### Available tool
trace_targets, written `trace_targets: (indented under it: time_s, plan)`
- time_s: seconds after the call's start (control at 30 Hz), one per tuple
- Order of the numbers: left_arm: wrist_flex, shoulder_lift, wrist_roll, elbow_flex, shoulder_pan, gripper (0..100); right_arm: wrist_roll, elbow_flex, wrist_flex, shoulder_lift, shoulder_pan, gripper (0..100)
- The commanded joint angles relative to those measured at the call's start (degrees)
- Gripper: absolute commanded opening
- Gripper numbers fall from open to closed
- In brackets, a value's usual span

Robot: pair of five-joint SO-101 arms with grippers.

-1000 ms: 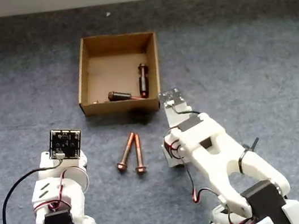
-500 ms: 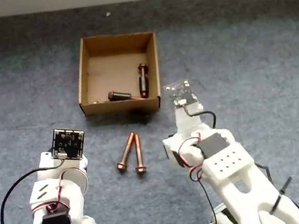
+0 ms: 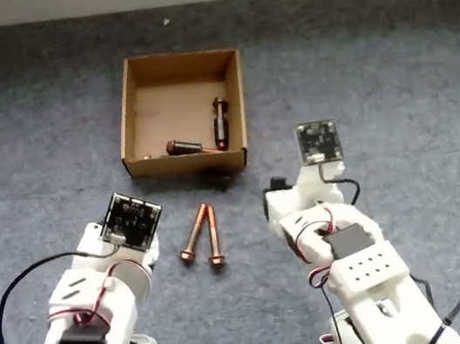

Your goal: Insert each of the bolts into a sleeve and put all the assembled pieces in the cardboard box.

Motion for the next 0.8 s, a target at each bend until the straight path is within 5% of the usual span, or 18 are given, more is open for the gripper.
trace_targets:
  time_s: [0.0,0.33,0.5,0.77]
  plan:
    - [-0.1,16.9,-0.3,-8.7,3.5,9,-2.7,-0.7,-3.8,-1.5,4.6,0.4]
    - [-4.6,56.2,-0.2,-23.3,11.6,18,-6.4,-1.0,-4.2,-1.5,8.3,0.4]
    - [-12.2,71.9,7.4,-27.7,11.9,18,-6.3,-1.0,-4.2,-1.5,8.3,0.4]
    - [-12.0,92.0,14.2,-41.4,11.9,18,-6.3,-1.0,-4.2,-1.5,8.3,0.4]
